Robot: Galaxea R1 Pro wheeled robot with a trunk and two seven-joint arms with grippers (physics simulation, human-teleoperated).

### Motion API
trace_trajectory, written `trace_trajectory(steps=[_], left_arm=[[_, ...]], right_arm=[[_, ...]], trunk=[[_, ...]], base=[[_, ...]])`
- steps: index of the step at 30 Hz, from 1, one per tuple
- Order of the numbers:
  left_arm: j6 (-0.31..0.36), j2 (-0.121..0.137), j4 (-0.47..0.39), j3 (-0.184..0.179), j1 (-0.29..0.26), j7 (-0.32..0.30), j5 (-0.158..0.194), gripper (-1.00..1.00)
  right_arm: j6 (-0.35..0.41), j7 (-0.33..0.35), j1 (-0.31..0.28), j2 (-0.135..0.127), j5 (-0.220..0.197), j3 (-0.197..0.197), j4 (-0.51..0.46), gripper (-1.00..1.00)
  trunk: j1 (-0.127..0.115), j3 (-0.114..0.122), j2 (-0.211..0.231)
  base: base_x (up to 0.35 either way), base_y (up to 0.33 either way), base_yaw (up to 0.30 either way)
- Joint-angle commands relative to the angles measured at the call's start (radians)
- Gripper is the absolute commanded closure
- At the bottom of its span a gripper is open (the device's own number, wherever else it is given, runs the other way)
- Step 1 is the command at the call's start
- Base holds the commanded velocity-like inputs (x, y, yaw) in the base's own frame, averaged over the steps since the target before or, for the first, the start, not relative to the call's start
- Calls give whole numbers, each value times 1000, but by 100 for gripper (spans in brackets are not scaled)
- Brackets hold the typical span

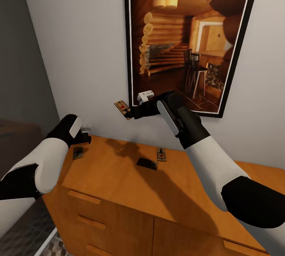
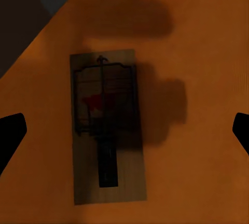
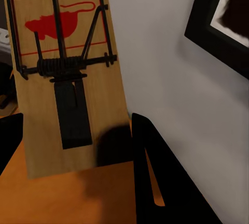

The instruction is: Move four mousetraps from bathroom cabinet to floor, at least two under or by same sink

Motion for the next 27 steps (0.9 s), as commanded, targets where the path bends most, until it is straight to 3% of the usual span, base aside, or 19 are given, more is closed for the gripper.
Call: trace_trajectory(steps=[1,9,17,27], left_arm=[[2,-1,-1,3,-1,9,10,-100],[2,2,4,3,0,9,10,-100],[1,41,71,5,1,11,12,-100],[0,50,96,5,1,11,13,-100]], right_arm=[[4,1,-1,0,-3,0,0,100],[4,1,-1,-5,-3,0,0,100],[4,1,-1,-9,-4,0,1,100],[4,1,-1,-9,-4,0,1,100]], trunk=[[0,-1,-1],[0,-1,-1],[0,-1,-1],[0,-1,-1]], base=[[7,0,0],[2,0,0],[0,0,0],[0,0,0]])
